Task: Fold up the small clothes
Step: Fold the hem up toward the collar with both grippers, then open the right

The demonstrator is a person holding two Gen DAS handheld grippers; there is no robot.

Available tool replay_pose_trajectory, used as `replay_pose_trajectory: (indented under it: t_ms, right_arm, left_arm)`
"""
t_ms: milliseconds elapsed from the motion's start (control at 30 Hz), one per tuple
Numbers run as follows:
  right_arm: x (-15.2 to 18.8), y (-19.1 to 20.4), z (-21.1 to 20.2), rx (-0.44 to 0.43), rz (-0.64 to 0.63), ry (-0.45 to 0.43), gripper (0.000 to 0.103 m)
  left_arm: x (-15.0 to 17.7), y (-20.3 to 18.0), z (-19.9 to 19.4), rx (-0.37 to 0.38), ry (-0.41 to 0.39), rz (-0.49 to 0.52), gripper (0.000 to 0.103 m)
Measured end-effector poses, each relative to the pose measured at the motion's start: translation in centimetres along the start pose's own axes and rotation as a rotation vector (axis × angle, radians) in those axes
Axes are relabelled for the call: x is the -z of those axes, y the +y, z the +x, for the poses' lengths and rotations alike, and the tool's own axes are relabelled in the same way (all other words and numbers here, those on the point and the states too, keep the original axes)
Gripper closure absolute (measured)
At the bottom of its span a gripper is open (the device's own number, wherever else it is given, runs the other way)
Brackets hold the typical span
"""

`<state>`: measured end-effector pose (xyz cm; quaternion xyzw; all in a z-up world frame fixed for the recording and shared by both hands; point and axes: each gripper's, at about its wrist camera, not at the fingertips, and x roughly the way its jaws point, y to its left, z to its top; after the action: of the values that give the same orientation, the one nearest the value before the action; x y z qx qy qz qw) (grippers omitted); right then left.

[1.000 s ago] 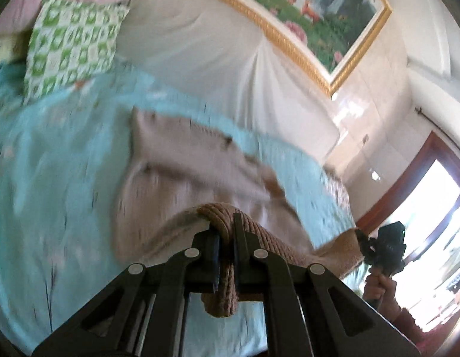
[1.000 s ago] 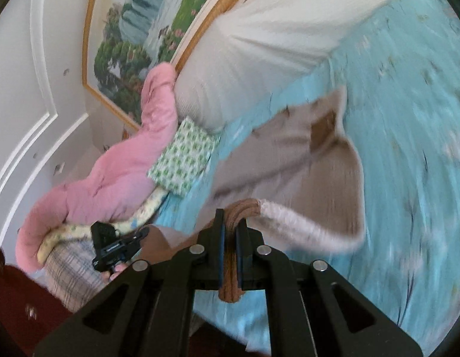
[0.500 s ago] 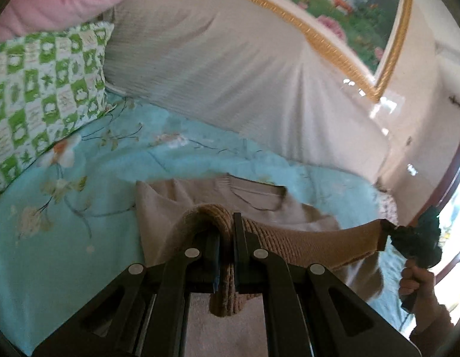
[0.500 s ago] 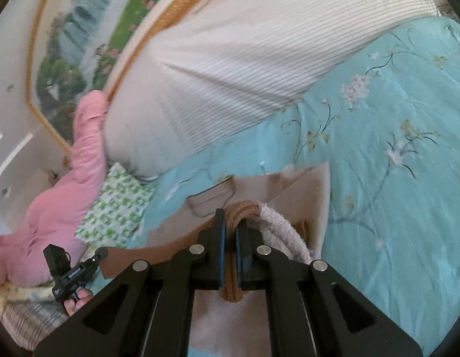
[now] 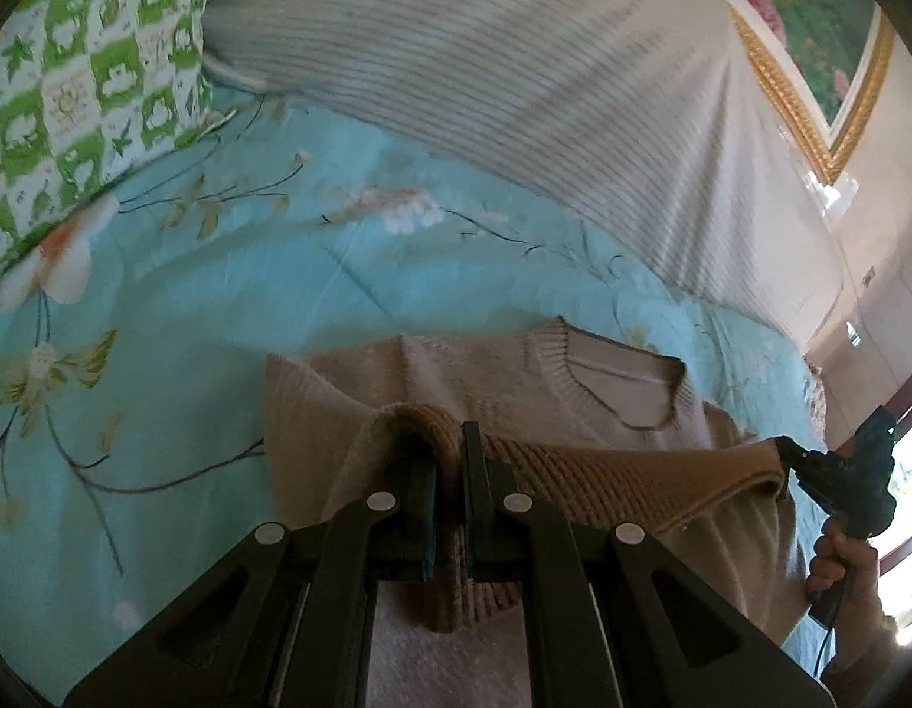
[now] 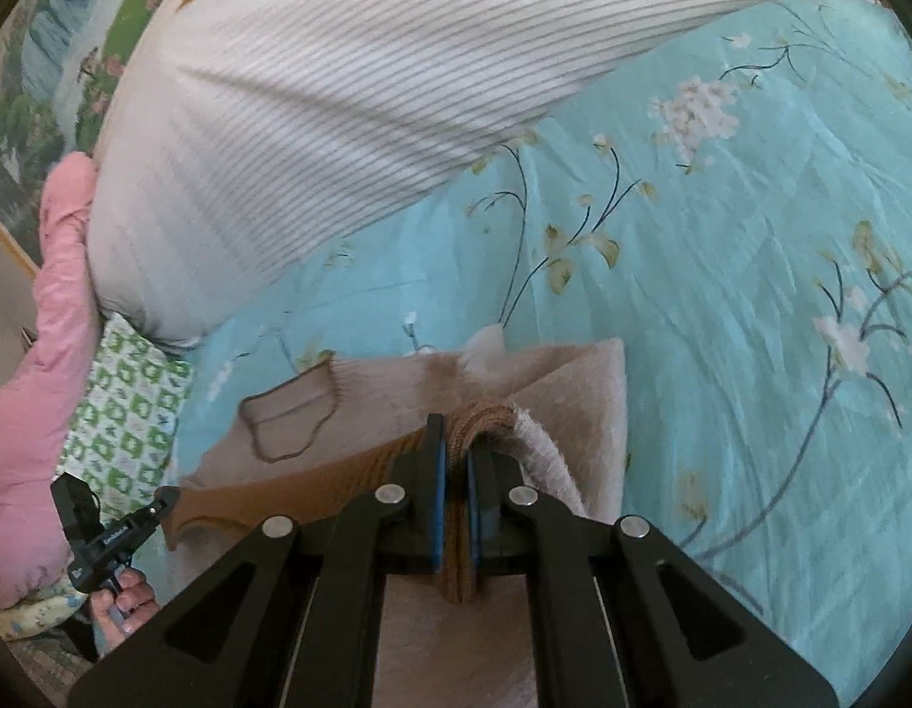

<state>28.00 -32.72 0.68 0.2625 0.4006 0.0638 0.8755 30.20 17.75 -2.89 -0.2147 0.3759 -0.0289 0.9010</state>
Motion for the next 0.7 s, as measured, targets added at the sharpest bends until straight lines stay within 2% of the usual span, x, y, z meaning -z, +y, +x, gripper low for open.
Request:
replay_pose_trajectory:
  t_ms: [267, 333, 433, 467, 500, 533, 600, 700]
  right_arm:
    - [-0.8, -0.2, 2.0, 0.052, -0.013, 0.011, 0.096]
    - [-0.6, -0.4, 2.3, 0.056, -0.002, 0.029, 0.094]
    - [-0.3, -0.6, 1.5, 0.042, 0.032, 0.039, 0.090]
    - [-0.1, -0.5, 0.6, 0.051, 0.028, 0.026, 0.078]
    - [0.0, -0.2, -0.2, 0.071, 0.018, 0.005, 0.059]
    - [0.2, 0.0, -1.3, 0.082, 0.006, -0.024, 0.053]
    - [0.6, 0.7, -3.4, 0.064, -0.024, -0.061, 0.050]
    - [1.9, 2.7, -5.2, 0.005, -0.079, -0.065, 0.050]
  left_arm:
    - [-0.6, 0.6, 1.5, -0.020, 0.024, -0.007, 0.097]
    - [-0.4, 0.4, 1.9, -0.039, 0.058, 0.002, 0.094]
    - [0.1, 0.1, 0.9, -0.023, 0.074, 0.012, 0.088]
    - [0.3, 0.0, 0.1, -0.030, 0.072, 0.017, 0.077]
    - [0.6, -0.1, -0.7, -0.041, 0.065, 0.022, 0.071]
    - [0.9, -0.2, -1.4, -0.039, 0.060, 0.022, 0.061]
    - [2.0, -0.6, -3.4, -0.010, 0.056, 0.014, 0.057]
    - [4.3, -3.2, -5.0, 0.088, 0.081, 0.061, 0.057]
